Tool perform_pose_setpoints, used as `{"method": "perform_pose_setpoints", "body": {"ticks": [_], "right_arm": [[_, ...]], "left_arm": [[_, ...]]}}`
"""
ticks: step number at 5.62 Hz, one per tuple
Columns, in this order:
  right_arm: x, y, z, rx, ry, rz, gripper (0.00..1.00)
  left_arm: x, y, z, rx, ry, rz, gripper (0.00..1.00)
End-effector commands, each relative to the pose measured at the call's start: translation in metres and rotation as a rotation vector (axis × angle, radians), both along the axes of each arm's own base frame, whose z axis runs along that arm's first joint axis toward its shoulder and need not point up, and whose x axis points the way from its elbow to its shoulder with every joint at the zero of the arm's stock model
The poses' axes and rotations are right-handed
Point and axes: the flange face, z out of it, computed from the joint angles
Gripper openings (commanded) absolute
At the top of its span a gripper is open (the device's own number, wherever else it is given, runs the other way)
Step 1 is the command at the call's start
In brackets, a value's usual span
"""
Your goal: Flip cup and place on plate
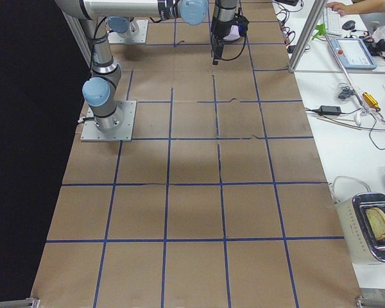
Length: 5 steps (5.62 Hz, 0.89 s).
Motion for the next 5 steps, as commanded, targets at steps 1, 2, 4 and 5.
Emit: {"method": "perform_pose_setpoints", "body": {"ticks": [1, 2, 4, 5], "right_arm": [[0.0, 0.0, 0.0, 0.0, 0.0, 0.0, 1.0], [0.0, 0.0, 0.0, 0.0, 0.0, 0.0, 1.0], [0.0, 0.0, 0.0, 0.0, 0.0, 0.0, 1.0], [0.0, 0.0, 0.0, 0.0, 0.0, 0.0, 1.0]], "left_arm": [[-0.014, 0.023, 0.033, -0.029, -0.005, 0.096, 0.98], [-0.019, 0.022, 0.037, -0.04, -0.023, 0.089, 0.98], [-0.02, 0.033, 0.047, -0.059, -0.031, 0.081, 0.98], [-0.02, 0.035, 0.047, -0.06, -0.031, 0.081, 0.98]]}}
